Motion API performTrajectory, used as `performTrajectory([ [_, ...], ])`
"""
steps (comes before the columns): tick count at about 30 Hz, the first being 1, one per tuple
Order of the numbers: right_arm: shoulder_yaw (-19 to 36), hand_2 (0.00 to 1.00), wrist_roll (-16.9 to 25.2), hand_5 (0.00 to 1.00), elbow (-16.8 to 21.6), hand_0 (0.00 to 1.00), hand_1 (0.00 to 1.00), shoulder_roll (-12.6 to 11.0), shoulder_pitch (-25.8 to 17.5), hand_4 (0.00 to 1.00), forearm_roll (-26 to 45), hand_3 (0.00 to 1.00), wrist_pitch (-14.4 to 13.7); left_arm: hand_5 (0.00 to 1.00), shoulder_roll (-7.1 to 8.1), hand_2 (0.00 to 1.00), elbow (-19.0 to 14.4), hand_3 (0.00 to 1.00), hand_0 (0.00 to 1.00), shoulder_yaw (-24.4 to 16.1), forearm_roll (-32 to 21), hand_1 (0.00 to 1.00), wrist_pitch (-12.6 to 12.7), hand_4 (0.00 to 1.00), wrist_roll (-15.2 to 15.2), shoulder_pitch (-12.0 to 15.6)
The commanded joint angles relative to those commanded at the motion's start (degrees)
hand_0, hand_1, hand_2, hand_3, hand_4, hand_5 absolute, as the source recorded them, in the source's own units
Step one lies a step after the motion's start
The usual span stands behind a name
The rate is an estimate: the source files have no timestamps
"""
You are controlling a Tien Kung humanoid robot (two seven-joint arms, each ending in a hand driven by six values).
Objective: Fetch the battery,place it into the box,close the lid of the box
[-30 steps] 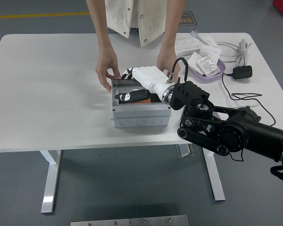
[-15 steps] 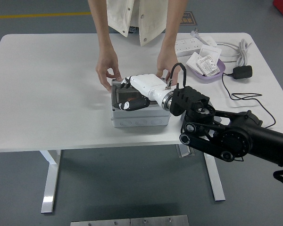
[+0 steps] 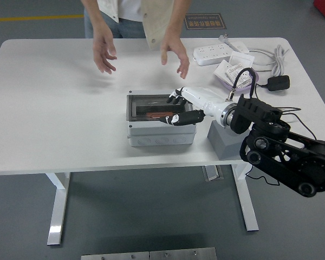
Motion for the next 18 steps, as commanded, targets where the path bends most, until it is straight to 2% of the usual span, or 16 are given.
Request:
performTrajectory([
  [3, 5.0, 0.701, 1.7, 0.699, 4.7, 0.718, 0.687, -1.0, -4.0, 0.872, 0.1, 0.727, -0.1, 0.326, -0.03, 0.705, 0.0, 0.746, 0.593, -0.3, 0.3, 0.737, 0.0, 0.83, 0.1, 0.1],
  [7, 11.5, 0.7, 4.5, 0.701, 10.3, 0.717, 0.682, -0.6, -9.4, 0.877, -1.1, 0.712, -1.6, 0.325, -0.06, 0.705, 0.0, 0.746, 0.593, 0.0, 0.1, 0.737, 0.0, 0.831, -0.1, 0.1],
  [10, 15.3, 0.7, 6.7, 0.701, 11.3, 0.717, 0.682, 0.5, -12.4, 0.877, -2.0, 0.712, -3.4, 0.325, -0.18, 0.705, 0.0, 0.746, 0.593, 0.3, -0.2, 0.737, 0.0, 0.831, -0.2, 0.0],
  [15, 18.8, 0.69, 12.6, 0.701, 11.3, 0.72, 0.672, 3.1, -16.3, 0.881, 0.6, 0.695, -9.5, 0.325, -0.49, 0.705, 0.0, 0.745, 0.593, 0.3, -0.1, 0.737, 0.0, 0.83, -0.2, 0.1],
  [18, 18.8, 0.677, 17.4, 0.713, 11.3, 0.707, 0.651, 4.6, -17.8, 0.891, 1.9, 0.679, -15.1, 0.325, -0.55, 0.705, 0.0, 0.745, 0.593, 0.1, 0.1, 0.737, 0.1, 0.83, -0.2, 0.2],
])
